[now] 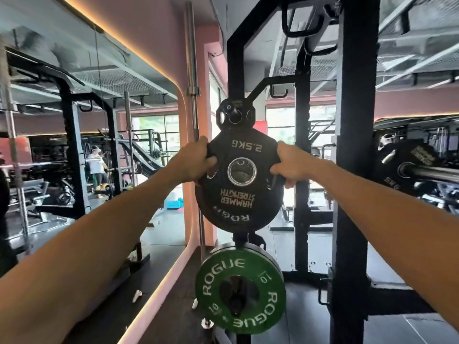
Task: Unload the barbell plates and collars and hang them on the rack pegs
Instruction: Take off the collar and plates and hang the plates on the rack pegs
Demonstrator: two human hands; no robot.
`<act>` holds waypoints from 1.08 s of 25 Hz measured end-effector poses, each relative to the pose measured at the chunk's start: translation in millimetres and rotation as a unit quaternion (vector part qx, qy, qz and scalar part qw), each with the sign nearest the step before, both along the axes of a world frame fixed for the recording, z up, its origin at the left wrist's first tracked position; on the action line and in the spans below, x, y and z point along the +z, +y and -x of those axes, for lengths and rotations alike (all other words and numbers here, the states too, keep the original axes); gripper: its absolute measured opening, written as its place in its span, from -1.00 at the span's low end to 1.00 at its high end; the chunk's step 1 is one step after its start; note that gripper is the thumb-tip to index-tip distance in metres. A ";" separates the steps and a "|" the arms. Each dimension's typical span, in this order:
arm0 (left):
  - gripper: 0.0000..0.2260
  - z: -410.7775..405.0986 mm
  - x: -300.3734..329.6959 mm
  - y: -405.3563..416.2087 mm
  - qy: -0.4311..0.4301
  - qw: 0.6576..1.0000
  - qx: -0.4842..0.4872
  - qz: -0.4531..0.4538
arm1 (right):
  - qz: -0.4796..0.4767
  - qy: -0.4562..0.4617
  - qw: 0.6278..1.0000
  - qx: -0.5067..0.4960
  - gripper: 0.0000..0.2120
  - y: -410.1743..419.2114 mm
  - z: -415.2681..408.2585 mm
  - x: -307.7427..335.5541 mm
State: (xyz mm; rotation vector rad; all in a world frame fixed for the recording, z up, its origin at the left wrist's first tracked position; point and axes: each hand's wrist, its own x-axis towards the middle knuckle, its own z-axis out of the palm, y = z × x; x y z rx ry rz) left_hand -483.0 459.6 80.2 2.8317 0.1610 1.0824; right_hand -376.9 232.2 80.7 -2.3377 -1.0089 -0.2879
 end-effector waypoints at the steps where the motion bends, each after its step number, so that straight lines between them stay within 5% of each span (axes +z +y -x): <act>1: -0.76 -10.4 7.5 10.9 -0.008 1.000 -0.001 -0.006 | -0.007 0.003 1.000 0.000 -0.70 12.5 -12.3 6.0; 14: -0.78 -143.6 121.8 121.3 -0.116 0.992 -0.038 -0.038 | -0.050 -0.066 0.996 -0.036 -0.89 110.6 -124.6 122.3; 18: -0.83 -186.0 151.0 146.4 -0.143 0.987 -0.045 -0.053 | -0.054 -0.084 0.994 -0.050 -0.79 138.1 -165.9 149.1; 27: -0.81 -277.6 190.1 195.1 -0.148 0.985 -0.058 -0.072 | -0.045 -0.096 0.992 -0.063 -0.90 178.2 -241.7 187.8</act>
